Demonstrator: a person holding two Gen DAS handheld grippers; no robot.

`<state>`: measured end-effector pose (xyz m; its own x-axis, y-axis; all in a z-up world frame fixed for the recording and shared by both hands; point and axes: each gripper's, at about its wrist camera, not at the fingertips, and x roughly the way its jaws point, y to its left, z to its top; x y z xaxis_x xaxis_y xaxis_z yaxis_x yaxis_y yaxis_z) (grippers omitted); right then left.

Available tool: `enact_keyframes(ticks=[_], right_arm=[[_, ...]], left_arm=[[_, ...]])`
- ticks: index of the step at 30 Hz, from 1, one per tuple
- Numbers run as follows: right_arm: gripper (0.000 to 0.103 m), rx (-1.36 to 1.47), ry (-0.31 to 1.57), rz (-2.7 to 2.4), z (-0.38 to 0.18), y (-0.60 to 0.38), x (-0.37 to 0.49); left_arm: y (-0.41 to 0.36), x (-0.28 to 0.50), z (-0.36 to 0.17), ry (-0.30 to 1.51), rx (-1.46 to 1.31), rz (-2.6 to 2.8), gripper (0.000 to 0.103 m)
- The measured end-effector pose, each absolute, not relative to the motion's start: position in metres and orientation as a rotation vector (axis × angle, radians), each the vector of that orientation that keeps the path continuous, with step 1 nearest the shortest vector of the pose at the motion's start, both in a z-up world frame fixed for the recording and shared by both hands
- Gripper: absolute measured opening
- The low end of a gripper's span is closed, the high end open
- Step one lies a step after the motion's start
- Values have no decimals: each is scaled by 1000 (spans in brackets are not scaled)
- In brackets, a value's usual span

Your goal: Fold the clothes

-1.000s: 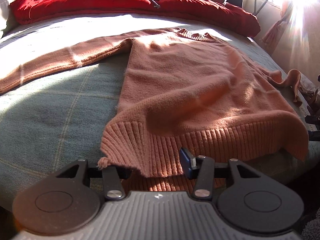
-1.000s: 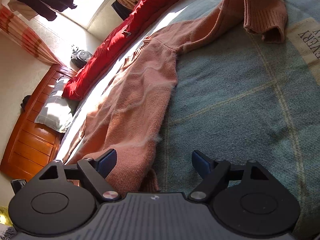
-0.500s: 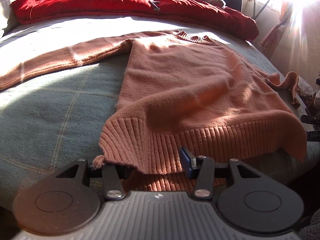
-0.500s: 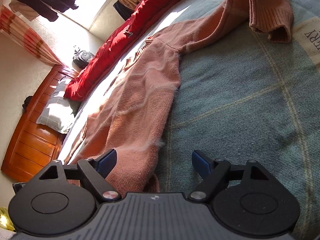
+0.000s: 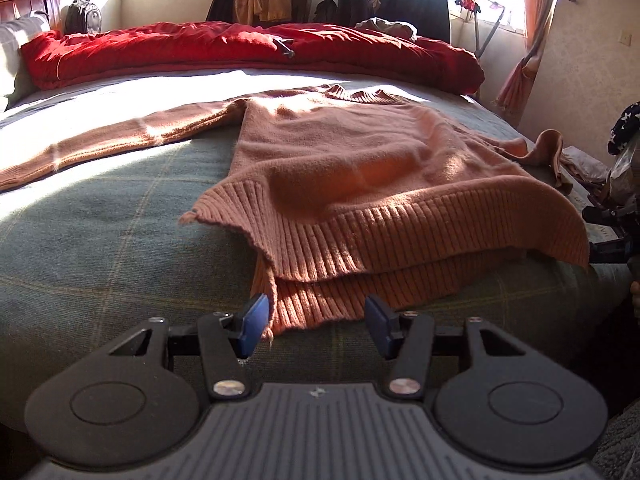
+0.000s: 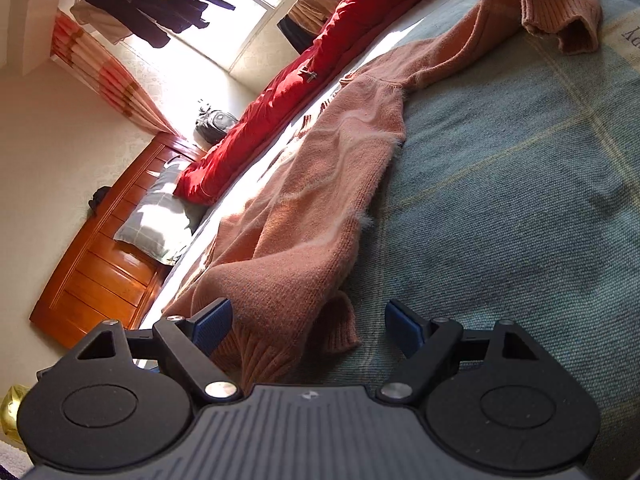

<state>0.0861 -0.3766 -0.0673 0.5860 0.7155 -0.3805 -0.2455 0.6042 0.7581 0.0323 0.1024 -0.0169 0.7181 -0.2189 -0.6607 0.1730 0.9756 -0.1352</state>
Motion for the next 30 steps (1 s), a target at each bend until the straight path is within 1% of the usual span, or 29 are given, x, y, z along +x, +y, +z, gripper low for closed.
enact_keyframes(ticks=[6,10,12,15,18,23,26,30], right_arm=[[95,679,677,690,-68,-367,79],[96,588,655,709,-64,-356,76],[97,522,648,720,-62,-349,74],[97,458,630,753,-57,-337,72],[95,459,620,821,-50,-328,73],[95,508,552,912,-20,-328,81],[95,544,526,959,-2,-329,94],[95,518,513,964,14,-324,114]], left_arm=[[86,0,-22,729,-46,-260,53],[54,-9,-16,684,40,-385,54],[35,-9,-15,653,87,-463,59],[7,0,-18,628,138,-572,59],[-23,13,-21,603,162,-694,59],[-70,36,-27,557,200,-870,59],[-91,53,-33,548,202,-945,59],[-105,76,-39,563,192,-972,59]])
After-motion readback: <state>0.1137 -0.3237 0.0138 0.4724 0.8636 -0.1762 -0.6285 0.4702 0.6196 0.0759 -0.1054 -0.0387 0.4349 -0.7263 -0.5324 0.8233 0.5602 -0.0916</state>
